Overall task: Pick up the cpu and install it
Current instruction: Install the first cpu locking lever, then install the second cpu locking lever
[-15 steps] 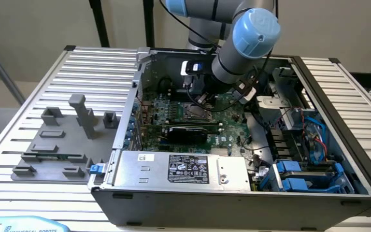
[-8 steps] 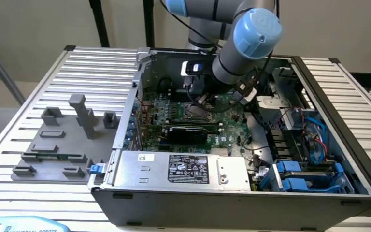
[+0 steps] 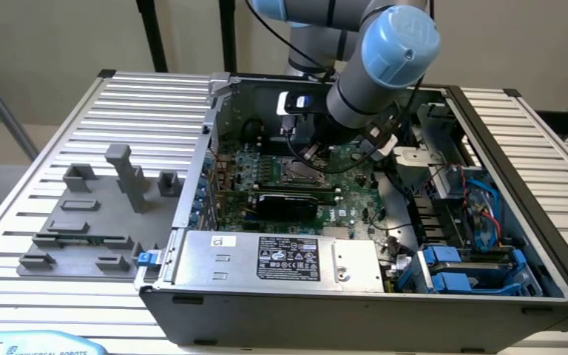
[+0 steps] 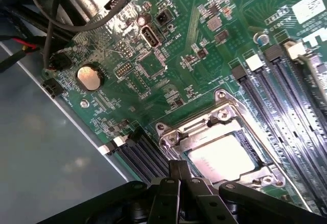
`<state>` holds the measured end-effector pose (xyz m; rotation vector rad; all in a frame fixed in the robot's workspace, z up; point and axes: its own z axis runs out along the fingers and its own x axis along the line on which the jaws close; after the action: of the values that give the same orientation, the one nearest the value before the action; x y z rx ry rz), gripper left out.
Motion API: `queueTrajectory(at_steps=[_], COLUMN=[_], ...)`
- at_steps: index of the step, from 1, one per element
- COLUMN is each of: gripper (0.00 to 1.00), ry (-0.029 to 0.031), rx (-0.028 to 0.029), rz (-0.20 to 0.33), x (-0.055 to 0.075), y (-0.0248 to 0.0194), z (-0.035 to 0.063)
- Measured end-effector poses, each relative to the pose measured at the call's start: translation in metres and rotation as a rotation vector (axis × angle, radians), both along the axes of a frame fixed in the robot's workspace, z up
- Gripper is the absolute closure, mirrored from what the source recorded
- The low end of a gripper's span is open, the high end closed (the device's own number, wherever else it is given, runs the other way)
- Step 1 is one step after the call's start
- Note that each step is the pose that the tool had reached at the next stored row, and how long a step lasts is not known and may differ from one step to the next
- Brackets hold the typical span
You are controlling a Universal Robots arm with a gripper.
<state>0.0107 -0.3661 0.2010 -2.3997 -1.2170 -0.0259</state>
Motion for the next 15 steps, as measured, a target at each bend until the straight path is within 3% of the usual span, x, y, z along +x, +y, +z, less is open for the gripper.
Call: queueTrajectory(at_steps=[15], gripper=[0.89], ry=[0.0001], rx=[-0.0003], rz=[0.0], x=[-0.009], y=[-0.0394], z=[0.021])
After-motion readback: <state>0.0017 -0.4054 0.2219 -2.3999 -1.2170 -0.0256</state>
